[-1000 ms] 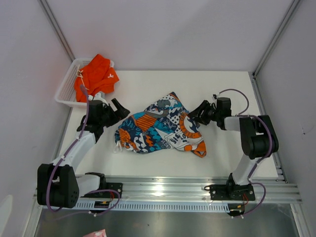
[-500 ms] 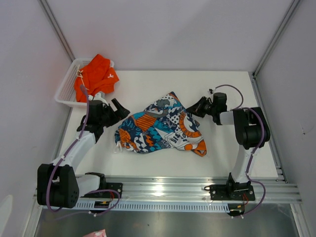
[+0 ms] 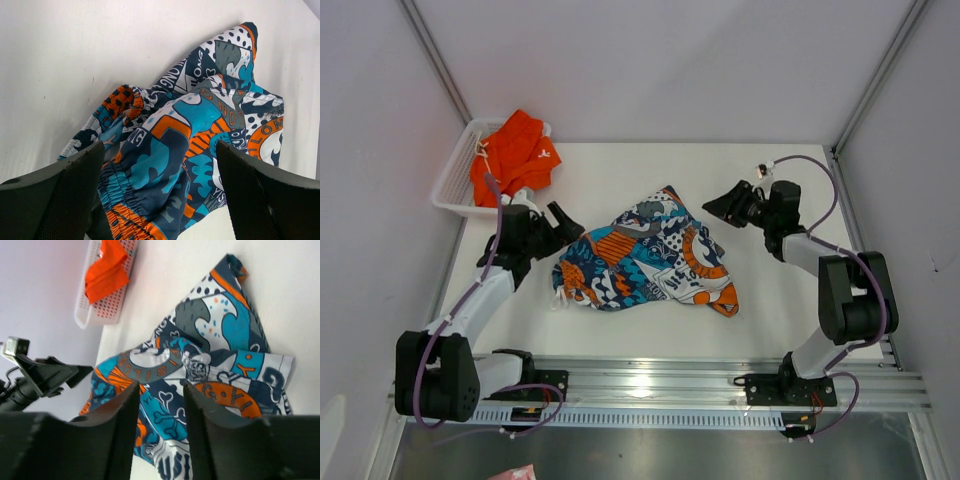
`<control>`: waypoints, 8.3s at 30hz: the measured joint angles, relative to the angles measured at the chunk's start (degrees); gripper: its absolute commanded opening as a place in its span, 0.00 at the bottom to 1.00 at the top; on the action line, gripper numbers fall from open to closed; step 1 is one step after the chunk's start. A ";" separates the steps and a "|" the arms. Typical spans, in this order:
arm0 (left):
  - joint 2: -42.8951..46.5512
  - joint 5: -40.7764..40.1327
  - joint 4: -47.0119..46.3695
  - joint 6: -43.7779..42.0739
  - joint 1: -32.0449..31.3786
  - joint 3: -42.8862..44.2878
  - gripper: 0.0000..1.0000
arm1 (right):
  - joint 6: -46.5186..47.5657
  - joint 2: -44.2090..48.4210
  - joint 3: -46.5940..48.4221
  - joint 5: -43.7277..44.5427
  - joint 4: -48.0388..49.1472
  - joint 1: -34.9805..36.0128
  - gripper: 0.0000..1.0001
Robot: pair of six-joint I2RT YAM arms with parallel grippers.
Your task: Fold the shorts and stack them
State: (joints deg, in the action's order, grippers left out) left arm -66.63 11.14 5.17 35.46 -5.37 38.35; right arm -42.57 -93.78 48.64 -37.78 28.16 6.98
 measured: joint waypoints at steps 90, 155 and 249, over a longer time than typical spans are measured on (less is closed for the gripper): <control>-13.09 -11.61 -4.33 -1.05 -23.54 -2.54 0.76 | -3.69 21.07 -39.63 11.13 11.87 20.06 0.73; -7.52 12.52 -36.06 -50.99 -38.99 -8.57 0.90 | -8.04 19.21 5.11 -4.28 -39.89 13.25 0.00; -18.12 35.41 -12.20 -34.62 -32.74 15.96 0.34 | 22.12 42.38 -5.95 34.07 -42.36 33.53 0.00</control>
State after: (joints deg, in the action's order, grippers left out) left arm -84.75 46.54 -7.03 0.84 -38.11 54.30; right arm -20.45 -51.40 42.70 -3.70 -14.20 40.51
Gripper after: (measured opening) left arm 0.287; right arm 0.007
